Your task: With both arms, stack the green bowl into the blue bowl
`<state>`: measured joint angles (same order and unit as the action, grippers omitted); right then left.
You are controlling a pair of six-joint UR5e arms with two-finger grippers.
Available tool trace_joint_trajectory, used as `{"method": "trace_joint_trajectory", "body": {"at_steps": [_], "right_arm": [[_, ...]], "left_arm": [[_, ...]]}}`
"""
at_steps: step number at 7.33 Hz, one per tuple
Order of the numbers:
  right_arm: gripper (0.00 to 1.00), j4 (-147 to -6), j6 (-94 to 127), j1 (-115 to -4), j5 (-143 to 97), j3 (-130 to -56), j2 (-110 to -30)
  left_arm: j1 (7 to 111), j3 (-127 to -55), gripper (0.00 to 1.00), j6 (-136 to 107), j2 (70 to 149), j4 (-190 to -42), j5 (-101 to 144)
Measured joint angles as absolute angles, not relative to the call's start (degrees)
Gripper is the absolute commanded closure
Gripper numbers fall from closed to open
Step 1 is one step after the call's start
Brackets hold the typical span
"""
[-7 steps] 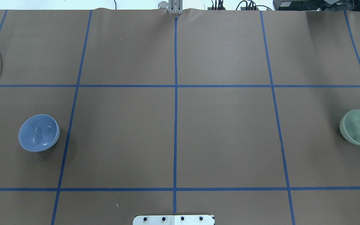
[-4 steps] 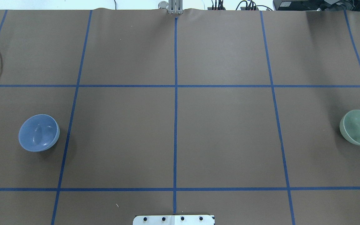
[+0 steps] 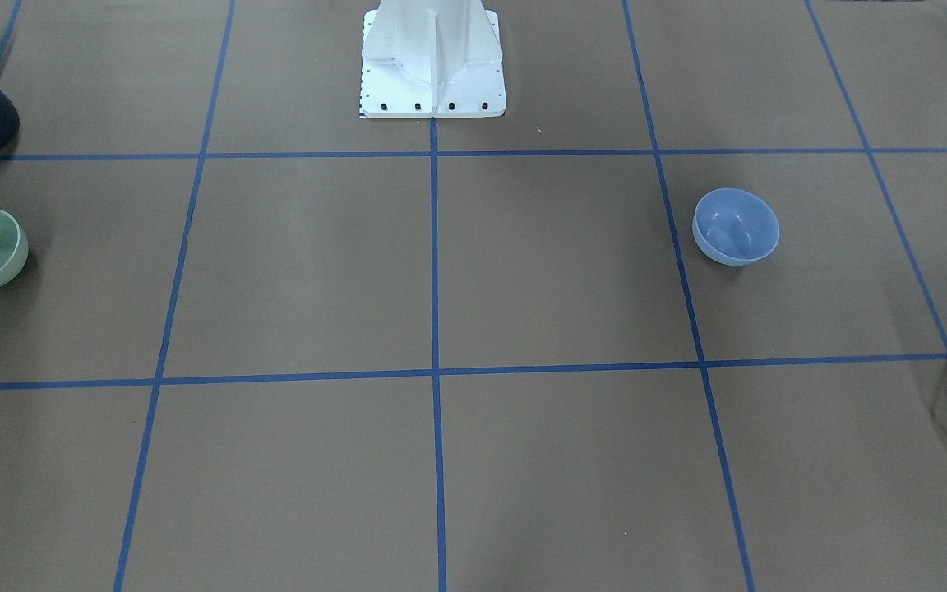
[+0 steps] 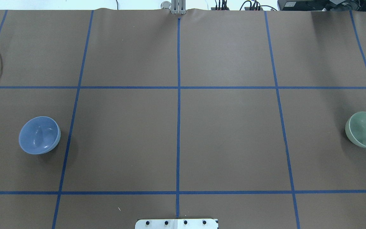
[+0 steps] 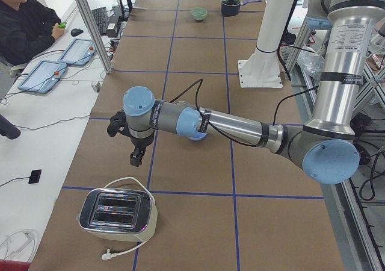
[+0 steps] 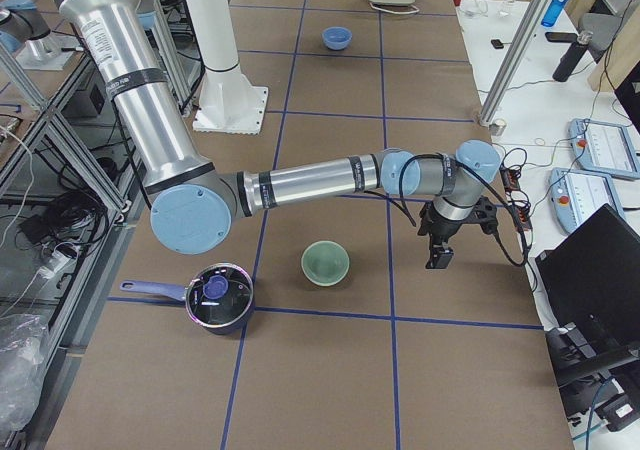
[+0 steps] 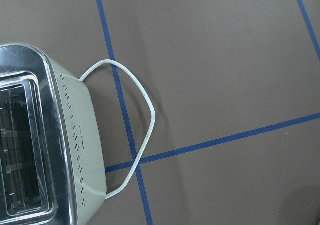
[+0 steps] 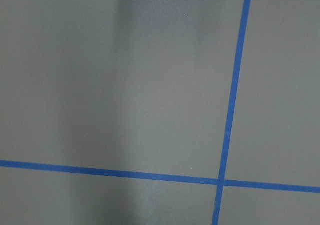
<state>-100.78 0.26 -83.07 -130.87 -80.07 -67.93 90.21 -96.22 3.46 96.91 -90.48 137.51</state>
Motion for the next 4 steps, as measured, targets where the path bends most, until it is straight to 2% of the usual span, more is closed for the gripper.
{"method": "trace_joint_trajectory", "body": {"at_steps": [4], "right_arm": [[0.00, -101.5, 1.4, -83.1, -133.0, -89.2, -74.8]], "left_arm": [[83.9, -103.3, 0.02, -5.6, 92.9, -90.9, 137.7]]}}
